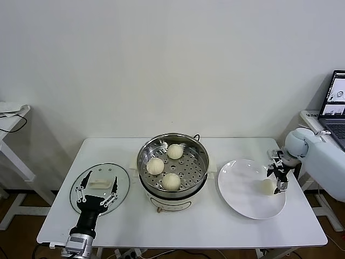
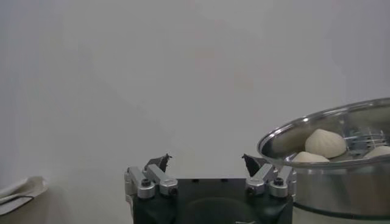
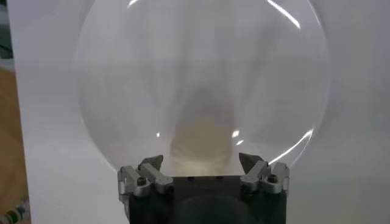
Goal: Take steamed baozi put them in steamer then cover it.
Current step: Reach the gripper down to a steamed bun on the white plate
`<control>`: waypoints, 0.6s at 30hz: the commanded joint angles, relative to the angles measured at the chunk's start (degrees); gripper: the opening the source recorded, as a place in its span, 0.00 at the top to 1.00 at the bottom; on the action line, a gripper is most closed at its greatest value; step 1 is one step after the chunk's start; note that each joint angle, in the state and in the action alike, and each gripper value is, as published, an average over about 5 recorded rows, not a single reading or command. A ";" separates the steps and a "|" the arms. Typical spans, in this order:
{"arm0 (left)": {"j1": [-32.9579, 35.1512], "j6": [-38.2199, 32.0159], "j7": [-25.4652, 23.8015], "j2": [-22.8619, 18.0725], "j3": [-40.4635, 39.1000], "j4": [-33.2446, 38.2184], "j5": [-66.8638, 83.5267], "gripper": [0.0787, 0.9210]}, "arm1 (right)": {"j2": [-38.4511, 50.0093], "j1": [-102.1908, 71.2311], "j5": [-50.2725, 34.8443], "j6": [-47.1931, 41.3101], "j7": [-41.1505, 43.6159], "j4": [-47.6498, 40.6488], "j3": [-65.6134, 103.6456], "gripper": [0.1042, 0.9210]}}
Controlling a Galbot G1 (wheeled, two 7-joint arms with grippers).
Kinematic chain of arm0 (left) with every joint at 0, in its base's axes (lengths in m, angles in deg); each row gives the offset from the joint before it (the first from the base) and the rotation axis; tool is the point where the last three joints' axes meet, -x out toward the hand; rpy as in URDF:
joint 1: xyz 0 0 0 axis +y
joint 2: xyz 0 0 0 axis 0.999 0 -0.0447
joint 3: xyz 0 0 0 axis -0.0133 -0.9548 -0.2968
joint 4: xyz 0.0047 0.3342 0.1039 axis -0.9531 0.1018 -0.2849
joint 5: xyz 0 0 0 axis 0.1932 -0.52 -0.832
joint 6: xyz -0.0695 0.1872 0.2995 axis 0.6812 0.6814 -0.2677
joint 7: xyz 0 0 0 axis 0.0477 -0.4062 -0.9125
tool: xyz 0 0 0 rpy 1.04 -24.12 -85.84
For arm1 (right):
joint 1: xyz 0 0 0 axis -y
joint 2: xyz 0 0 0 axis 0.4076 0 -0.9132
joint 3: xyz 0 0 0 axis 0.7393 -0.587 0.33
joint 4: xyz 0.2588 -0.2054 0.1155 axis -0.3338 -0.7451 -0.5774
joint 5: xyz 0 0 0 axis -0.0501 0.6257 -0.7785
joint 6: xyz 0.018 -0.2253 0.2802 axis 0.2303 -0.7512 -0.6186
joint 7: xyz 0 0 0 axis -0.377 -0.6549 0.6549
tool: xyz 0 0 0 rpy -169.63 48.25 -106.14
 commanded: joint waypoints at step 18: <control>-0.28 0.15 0.10 -0.14 -0.12 0.13 0.09 0.12 | -1.48 -2.65 2.57 1.12 -0.73 -1.77 3.03 0.31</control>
